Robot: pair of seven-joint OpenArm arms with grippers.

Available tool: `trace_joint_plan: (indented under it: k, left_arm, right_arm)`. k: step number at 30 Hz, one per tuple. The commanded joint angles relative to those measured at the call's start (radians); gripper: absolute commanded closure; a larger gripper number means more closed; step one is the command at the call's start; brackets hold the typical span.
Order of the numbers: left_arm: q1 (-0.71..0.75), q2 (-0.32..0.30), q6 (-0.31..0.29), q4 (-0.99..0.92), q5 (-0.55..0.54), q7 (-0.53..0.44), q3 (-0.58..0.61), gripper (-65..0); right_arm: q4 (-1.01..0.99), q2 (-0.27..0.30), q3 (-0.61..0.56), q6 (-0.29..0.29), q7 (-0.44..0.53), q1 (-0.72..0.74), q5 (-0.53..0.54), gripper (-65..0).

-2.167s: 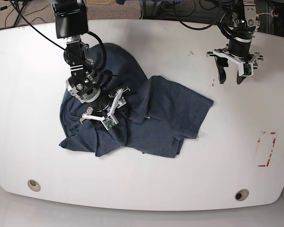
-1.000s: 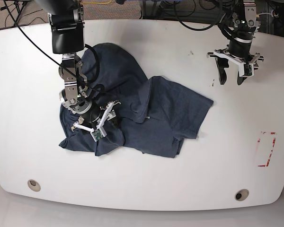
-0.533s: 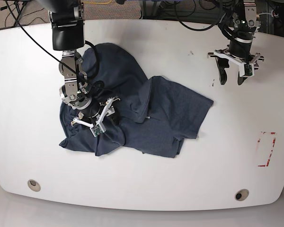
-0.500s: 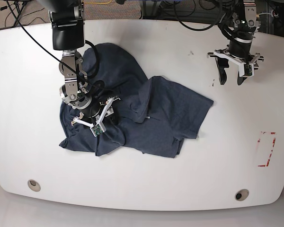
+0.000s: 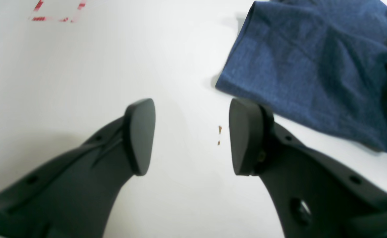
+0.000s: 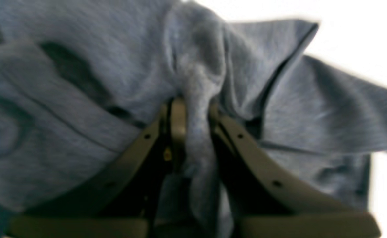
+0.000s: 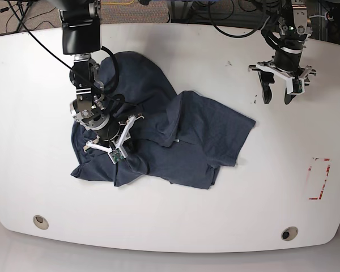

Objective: Layout the t-shirt on the table in an organized manner, then fold the t-shirt properly

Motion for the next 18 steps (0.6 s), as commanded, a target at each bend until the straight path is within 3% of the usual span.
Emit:
trace_joint_plan:
  k: [1, 10, 18]
  left_arm:
    - [-0.002, -0.007, 0.000, 0.015, -0.003, -0.028, 0.000, -33.6]
    - [-0.003, -0.007, 0.000, 0.015, -0.003, -0.028, 0.028, -33.8]
    - [-0.003, -0.017, -0.001, 0.008, -0.003, -0.028, 0.115, -33.9]
  right_arm:
    - [0.107, 0.006, 0.003, -0.005, -0.007, 0.018, 0.010, 0.0]
    - [0.337, 0.007, -0.001, -0.005, -0.120, 0.012, 0.010, 0.0]
    - [0.432, 0.007, 0.002, -0.003, -0.130, 0.070, 0.010, 0.0]
